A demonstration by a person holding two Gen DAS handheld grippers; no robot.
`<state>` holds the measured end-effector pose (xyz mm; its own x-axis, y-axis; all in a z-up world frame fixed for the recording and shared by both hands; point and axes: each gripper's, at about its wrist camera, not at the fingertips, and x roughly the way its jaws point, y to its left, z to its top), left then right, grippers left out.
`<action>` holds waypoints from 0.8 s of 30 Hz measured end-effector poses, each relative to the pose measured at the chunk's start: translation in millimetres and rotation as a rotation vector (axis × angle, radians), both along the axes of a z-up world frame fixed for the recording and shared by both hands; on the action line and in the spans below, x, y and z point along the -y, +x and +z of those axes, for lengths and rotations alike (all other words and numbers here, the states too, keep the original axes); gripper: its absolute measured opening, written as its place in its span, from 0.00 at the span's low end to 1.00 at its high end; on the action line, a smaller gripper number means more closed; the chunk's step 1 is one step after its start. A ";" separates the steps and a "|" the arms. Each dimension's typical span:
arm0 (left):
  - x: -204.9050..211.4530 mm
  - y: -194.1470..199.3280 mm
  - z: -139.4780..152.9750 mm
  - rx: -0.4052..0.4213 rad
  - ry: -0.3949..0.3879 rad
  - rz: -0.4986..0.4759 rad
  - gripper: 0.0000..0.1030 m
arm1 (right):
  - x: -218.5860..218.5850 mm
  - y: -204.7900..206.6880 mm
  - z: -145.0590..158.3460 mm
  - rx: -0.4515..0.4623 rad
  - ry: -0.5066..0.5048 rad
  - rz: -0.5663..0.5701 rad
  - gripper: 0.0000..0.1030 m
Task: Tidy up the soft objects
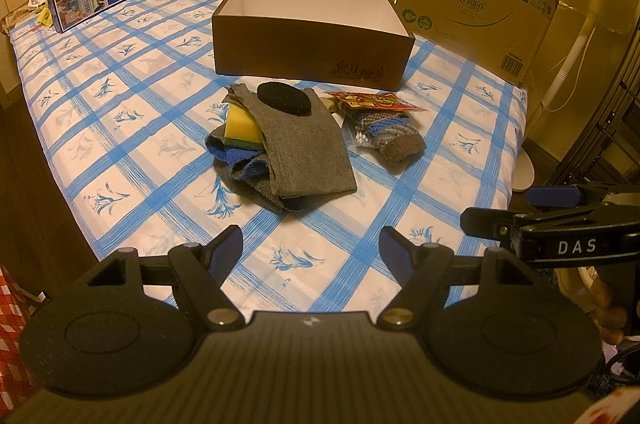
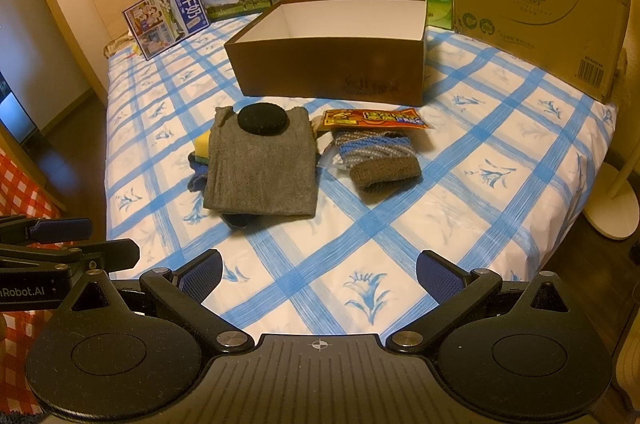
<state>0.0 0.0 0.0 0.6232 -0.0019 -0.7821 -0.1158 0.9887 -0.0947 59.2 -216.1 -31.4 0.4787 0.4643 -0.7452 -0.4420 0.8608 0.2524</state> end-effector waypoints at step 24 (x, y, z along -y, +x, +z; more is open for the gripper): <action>-0.1 4.3 -2.6 -0.007 -0.003 0.000 0.71 | -1.8 3.2 -5.6 -0.002 -0.001 -0.001 1.00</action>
